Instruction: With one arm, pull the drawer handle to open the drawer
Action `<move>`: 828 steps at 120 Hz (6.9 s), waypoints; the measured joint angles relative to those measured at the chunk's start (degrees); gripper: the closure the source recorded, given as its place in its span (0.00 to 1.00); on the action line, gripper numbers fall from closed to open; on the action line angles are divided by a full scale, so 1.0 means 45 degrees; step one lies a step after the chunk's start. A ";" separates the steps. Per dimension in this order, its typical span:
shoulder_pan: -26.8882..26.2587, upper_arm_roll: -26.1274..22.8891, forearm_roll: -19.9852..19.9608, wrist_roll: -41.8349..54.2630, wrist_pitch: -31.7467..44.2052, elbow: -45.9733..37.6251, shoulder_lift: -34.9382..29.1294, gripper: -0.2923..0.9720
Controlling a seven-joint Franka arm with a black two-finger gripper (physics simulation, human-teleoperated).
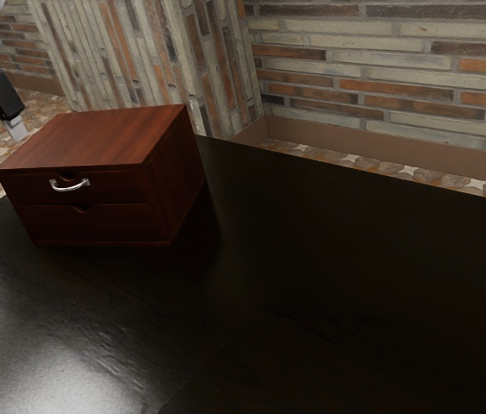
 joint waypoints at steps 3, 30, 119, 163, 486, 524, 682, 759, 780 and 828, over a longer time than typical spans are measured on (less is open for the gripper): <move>0.0398 -0.0147 0.0336 0.0444 -0.0064 -0.0109 -0.0030 0.23; 0.2923 -0.1356 0.0723 0.4474 0.1666 -0.4452 -0.1982 0.23; 0.3787 -0.0968 -0.0937 1.3248 0.5475 -0.6809 -0.0887 0.23; 0.5065 -0.2002 -0.0926 1.5127 0.5859 -0.6536 -0.0267 0.23; 0.6269 -0.3450 -0.0812 1.7217 0.9014 -0.5502 0.2386 0.48; 0.6301 -0.3396 -0.0833 1.7096 0.8891 -0.6422 0.1712 0.47; 0.6610 -0.3222 -0.1017 1.6948 0.9046 -1.0523 -0.2001 0.51; 0.6524 -0.3049 -0.1499 1.6951 0.8318 -0.9503 -0.4310 0.46; 0.6471 -0.3019 -0.1788 1.6936 0.7411 -0.8288 -0.3970 0.33; 0.6442 -0.3001 -0.1867 1.6923 0.6595 -0.8112 -0.3966 0.25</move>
